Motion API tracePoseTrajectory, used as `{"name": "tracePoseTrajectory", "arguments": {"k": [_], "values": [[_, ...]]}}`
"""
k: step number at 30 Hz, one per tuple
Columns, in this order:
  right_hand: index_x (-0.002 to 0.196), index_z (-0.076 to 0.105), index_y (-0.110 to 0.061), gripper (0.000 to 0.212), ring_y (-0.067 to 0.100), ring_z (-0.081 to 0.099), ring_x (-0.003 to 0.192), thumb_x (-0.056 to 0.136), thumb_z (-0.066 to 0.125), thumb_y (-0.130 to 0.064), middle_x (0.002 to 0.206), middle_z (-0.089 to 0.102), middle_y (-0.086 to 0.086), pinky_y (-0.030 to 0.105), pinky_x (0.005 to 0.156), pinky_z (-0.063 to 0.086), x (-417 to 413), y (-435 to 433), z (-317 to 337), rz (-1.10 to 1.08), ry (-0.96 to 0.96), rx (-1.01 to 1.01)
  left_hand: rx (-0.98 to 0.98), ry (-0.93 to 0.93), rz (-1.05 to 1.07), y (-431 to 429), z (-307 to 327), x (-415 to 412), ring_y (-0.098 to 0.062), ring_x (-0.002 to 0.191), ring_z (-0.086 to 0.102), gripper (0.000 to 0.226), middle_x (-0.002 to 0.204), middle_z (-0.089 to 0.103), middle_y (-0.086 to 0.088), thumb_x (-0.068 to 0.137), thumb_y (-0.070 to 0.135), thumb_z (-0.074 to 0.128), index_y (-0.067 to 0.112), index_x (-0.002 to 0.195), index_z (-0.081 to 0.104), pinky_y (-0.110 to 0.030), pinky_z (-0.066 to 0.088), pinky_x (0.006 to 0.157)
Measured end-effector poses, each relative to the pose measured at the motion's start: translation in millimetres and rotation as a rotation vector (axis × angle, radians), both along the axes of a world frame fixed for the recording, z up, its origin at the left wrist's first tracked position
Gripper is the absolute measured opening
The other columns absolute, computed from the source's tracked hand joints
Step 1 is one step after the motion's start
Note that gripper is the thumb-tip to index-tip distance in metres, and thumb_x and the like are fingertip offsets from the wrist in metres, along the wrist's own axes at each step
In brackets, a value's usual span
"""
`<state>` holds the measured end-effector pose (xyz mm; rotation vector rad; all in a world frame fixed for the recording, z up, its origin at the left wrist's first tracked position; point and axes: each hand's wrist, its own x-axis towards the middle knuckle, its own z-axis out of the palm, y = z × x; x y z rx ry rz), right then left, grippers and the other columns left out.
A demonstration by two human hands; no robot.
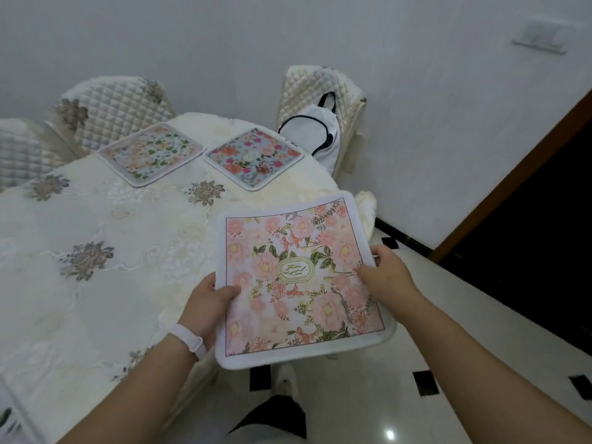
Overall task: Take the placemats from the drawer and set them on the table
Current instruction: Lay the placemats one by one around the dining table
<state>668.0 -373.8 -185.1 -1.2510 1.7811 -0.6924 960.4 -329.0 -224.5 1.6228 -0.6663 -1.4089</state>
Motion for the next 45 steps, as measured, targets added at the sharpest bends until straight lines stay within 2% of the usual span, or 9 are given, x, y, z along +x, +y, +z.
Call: {"name": "tracePoseTrajectory", "arguments": {"k": [9, 13, 15, 19, 22, 25, 31, 37, 45], "values": [[0.112, 0.058, -0.023, 0.022, 0.017, 0.065, 0.086, 0.092, 0.059, -0.017, 0.098, 0.066, -0.005, 0.04, 0.074, 0.058, 1, -118, 9, 0.03, 0.131, 0.003, -0.017, 0.008, 0.011, -111, -25, -10, -0.035, 0.078, 0.072, 0.02, 0.095, 0.073, -0.017, 0.091, 0.002, 0.057, 0.01, 0.109, 0.063, -0.042, 0.058, 0.066], [0.111, 0.056, -0.022, 0.02, 0.013, 0.064, 0.082, 0.092, 0.059, -0.017, 0.094, 0.064, -0.007, 0.029, 0.06, 0.05, 15, -164, 8, 0.077, 0.13, -0.001, -0.02, 0.026, 0.043, -145, -35, 3, -0.037, 0.083, 0.072, 0.02, 0.099, 0.073, -0.018, 0.091, 0.004, 0.058, 0.011, 0.109, 0.064, -0.052, 0.059, 0.074], [0.113, 0.055, -0.02, 0.021, 0.011, 0.062, 0.08, 0.092, 0.059, -0.015, 0.094, 0.063, -0.006, 0.025, 0.056, 0.045, 27, -180, 3, 0.104, 0.124, -0.003, -0.018, 0.025, 0.082, -153, -35, 10, -0.033, 0.08, 0.073, 0.021, 0.096, 0.075, -0.013, 0.092, 0.003, 0.057, 0.012, 0.109, 0.064, -0.045, 0.059, 0.068], [0.111, 0.056, -0.017, 0.02, 0.016, 0.062, 0.081, 0.091, 0.059, -0.012, 0.1, 0.066, 0.003, 0.025, 0.056, 0.045, 54, -206, -11, 0.181, 0.159, 0.02, -0.014, 0.001, 0.166, -155, -34, 27, -0.029, 0.08, 0.073, 0.022, 0.097, 0.074, -0.01, 0.093, 0.003, 0.056, 0.014, 0.11, 0.063, -0.041, 0.059, 0.066], [0.108, 0.057, -0.019, 0.021, 0.017, 0.062, 0.083, 0.088, 0.058, -0.014, 0.097, 0.066, 0.001, 0.033, 0.067, 0.053, 71, -225, -22, 0.263, 0.185, 0.043, -0.012, -0.03, 0.217, -152, -43, 37, -0.026, 0.079, 0.074, 0.021, 0.097, 0.075, -0.007, 0.093, 0.006, 0.056, 0.019, 0.108, 0.063, -0.039, 0.059, 0.066], [0.106, 0.054, -0.019, 0.018, 0.011, 0.057, 0.077, 0.09, 0.056, -0.015, 0.092, 0.061, -0.003, 0.027, 0.057, 0.043, 88, -242, -37, 0.365, 0.235, 0.066, 0.008, -0.062, 0.299, -146, -52, 41, -0.024, 0.078, 0.074, 0.019, 0.095, 0.074, -0.005, 0.093, 0.008, 0.057, 0.02, 0.107, 0.062, -0.037, 0.059, 0.063], [0.105, 0.054, -0.014, 0.012, 0.011, 0.055, 0.073, 0.093, 0.056, -0.013, 0.087, 0.057, -0.003, 0.026, 0.052, 0.038, 113, -276, -74, 0.524, 0.252, 0.088, 0.1, -0.105, 0.415, -135, -84, 30, -0.026, 0.088, 0.072, 0.025, 0.107, 0.071, -0.005, 0.094, 0.016, 0.057, 0.02, 0.119, 0.059, -0.049, 0.059, 0.078], [0.103, 0.053, -0.015, 0.01, 0.011, 0.057, 0.077, 0.093, 0.055, -0.016, 0.09, 0.059, -0.001, 0.026, 0.057, 0.044, 124, -297, -112, 0.705, 0.22, 0.18, 0.209, -0.155, 0.619, -127, -104, 9, -0.026, 0.093, 0.068, 0.024, 0.108, 0.069, -0.003, 0.094, 0.015, 0.057, 0.021, 0.117, 0.059, -0.048, 0.058, 0.082], [0.109, 0.053, -0.014, 0.016, 0.012, 0.058, 0.073, 0.092, 0.055, -0.015, 0.088, 0.06, -0.001, 0.026, 0.055, 0.043, 136, -314, -143, 0.861, 0.17, 0.246, 0.35, -0.284, 0.735, -118, -118, 4, -0.018, 0.085, 0.065, 0.024, 0.099, 0.066, 0.002, 0.093, 0.016, 0.059, 0.018, 0.117, 0.059, -0.027, 0.051, 0.063]]}}
